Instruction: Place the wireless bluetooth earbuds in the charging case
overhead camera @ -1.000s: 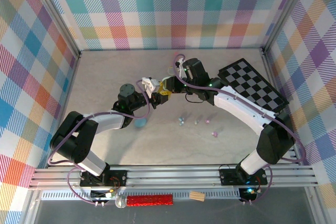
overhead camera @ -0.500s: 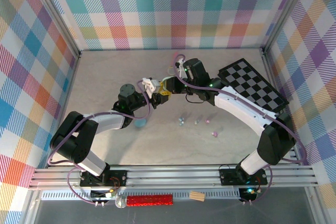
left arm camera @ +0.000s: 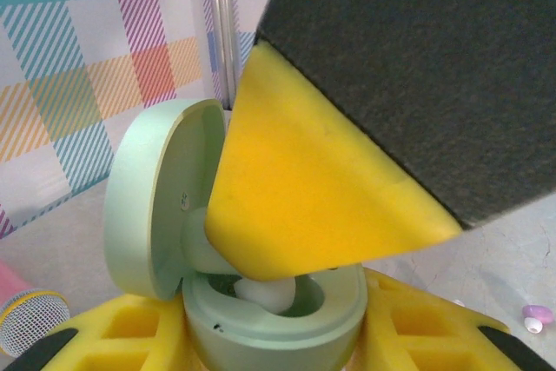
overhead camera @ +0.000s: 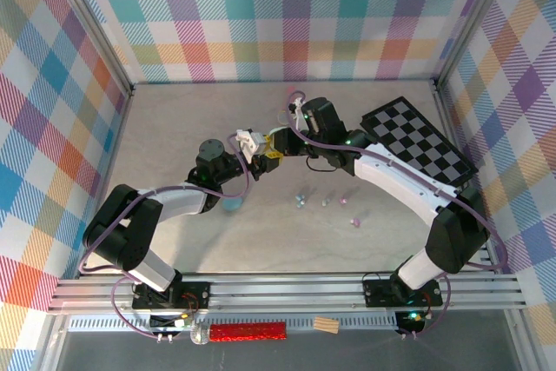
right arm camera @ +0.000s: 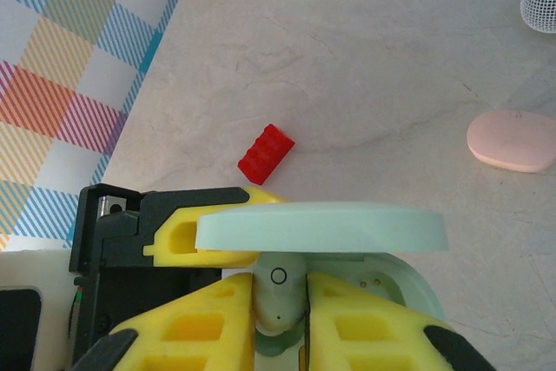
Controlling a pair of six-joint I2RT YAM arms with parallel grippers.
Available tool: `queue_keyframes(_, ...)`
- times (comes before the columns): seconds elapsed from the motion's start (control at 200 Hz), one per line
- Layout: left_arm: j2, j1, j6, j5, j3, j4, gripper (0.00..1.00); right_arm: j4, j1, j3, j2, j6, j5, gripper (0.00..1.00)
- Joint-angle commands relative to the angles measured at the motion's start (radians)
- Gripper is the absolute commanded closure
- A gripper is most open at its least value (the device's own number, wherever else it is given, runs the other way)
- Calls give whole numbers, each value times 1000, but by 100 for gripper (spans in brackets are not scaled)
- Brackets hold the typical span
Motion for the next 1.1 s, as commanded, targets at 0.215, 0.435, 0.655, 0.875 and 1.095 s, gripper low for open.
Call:
queue_keyframes(0.215, -25, -13, 5, -38, 28, 56, 63, -95, 25, 0, -18, 4, 5, 79)
queue_keyframes(0.435, -25, -13, 8, -43, 26, 57, 63, -123, 26, 13, -17, -1, 28, 77)
queue_keyframes(0.655, -30, -13, 13, -38, 22, 61, 63, -117, 25, 25, -14, -8, 41, 71)
queue_keyframes(0.875, -28, -13, 10, -42, 19, 72, 63, -116, 25, 38, -30, -20, 61, 68)
queue_keyframes(1.095, -19, -9, 5, -50, 13, 92, 63, -22, 25, -16, -103, -45, 29, 62)
